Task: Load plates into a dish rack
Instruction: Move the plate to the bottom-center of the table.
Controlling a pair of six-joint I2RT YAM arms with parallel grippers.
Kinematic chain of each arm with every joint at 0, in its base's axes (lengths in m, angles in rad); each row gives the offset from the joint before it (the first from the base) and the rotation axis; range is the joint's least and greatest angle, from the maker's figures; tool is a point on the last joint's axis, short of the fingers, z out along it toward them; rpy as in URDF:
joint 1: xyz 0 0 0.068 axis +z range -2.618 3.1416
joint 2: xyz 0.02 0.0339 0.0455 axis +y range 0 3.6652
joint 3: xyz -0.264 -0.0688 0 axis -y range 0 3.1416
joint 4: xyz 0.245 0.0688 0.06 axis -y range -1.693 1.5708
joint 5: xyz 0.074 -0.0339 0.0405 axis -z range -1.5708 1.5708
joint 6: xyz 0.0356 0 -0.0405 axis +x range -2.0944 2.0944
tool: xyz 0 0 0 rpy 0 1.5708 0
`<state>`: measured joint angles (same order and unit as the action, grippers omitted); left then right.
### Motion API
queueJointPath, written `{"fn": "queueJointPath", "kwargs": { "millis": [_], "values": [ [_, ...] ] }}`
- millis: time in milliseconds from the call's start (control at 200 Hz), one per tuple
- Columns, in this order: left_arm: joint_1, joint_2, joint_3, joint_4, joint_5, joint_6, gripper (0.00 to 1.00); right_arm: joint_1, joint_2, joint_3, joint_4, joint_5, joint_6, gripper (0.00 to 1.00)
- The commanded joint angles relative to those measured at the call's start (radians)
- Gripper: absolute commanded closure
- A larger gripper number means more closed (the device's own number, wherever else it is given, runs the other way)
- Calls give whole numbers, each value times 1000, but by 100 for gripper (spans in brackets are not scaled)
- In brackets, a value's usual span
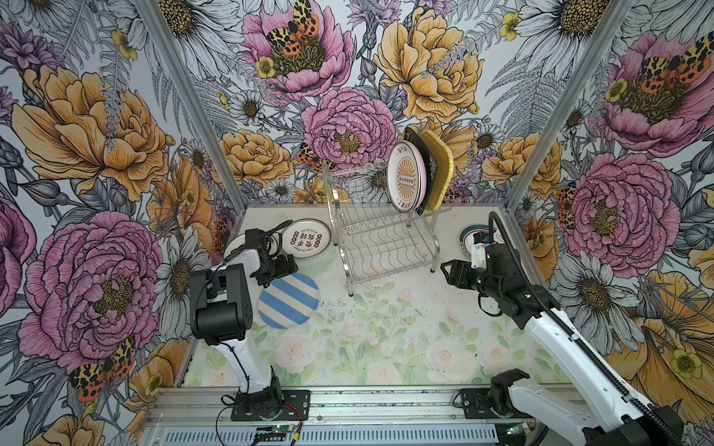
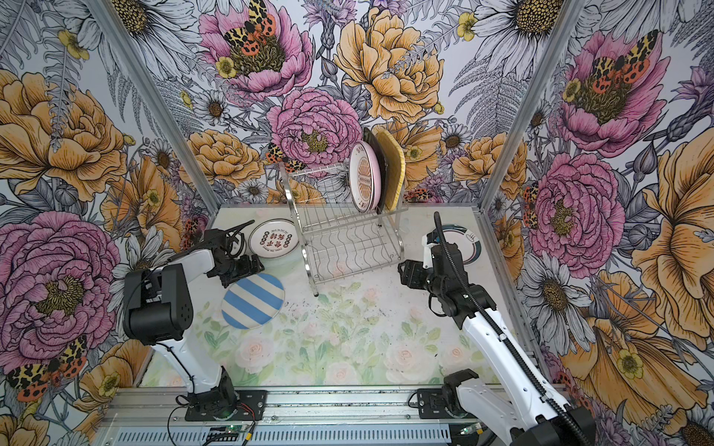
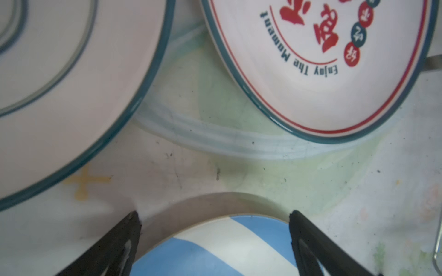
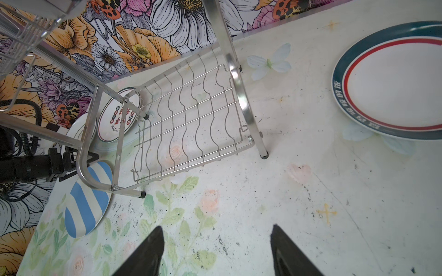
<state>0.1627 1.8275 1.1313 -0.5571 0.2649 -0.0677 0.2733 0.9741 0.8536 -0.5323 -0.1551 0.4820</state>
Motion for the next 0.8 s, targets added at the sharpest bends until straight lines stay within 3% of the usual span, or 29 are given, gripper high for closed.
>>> {"fn": "queueJointPath", "kwargs": {
  "millis": [0,796],
  "values": [
    [-48,3,-49,-136,65,11,3,-6,-28,5,27,-17,13,29],
    [-318,-181,-242,-204,96,-142,3,-7,-58,-5,25,-44,38,29]
  ]
}}
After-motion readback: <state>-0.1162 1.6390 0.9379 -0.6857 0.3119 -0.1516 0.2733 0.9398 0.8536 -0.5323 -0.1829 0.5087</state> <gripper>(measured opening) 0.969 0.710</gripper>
